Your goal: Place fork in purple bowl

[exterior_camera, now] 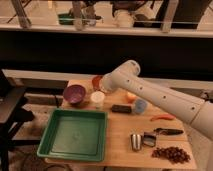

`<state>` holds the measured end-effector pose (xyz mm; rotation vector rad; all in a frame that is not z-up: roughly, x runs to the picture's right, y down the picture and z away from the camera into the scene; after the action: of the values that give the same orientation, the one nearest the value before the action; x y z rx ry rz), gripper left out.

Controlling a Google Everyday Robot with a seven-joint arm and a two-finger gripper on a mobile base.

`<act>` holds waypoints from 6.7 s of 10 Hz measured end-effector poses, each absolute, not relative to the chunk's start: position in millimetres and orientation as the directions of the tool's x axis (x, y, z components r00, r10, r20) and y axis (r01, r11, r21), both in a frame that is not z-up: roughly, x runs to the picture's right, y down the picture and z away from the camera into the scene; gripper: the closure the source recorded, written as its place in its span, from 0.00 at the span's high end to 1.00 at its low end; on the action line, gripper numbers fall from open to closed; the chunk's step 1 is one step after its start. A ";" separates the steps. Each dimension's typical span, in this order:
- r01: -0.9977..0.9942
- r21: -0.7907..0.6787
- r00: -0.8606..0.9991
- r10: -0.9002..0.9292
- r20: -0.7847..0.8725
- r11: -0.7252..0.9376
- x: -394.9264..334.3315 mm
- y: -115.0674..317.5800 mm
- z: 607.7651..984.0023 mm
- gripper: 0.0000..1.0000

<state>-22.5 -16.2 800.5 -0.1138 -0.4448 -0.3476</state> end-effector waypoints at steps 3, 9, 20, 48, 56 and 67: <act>0.385 -0.015 0.807 -0.329 0.491 0.923 -55.2 -11.5 808.9 0.02; 0.413 0.032 0.766 -0.366 0.529 0.910 -80.2 -16.5 817.5 0.02; 0.435 0.122 0.709 -0.423 0.565 0.892 -120.8 -24.4 826.1 0.02; 0.526 0.139 0.643 -0.500 0.580 0.839 -174.0 -20.8 878.9 0.02; 0.524 0.136 0.666 -0.504 0.550 0.841 -172.7 -22.0 892.6 0.02; 0.549 0.160 0.705 -0.557 0.438 0.820 -176.9 -25.5 898.1 0.79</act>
<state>-176.9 -25.5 898.1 0.0179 -0.4932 -0.6151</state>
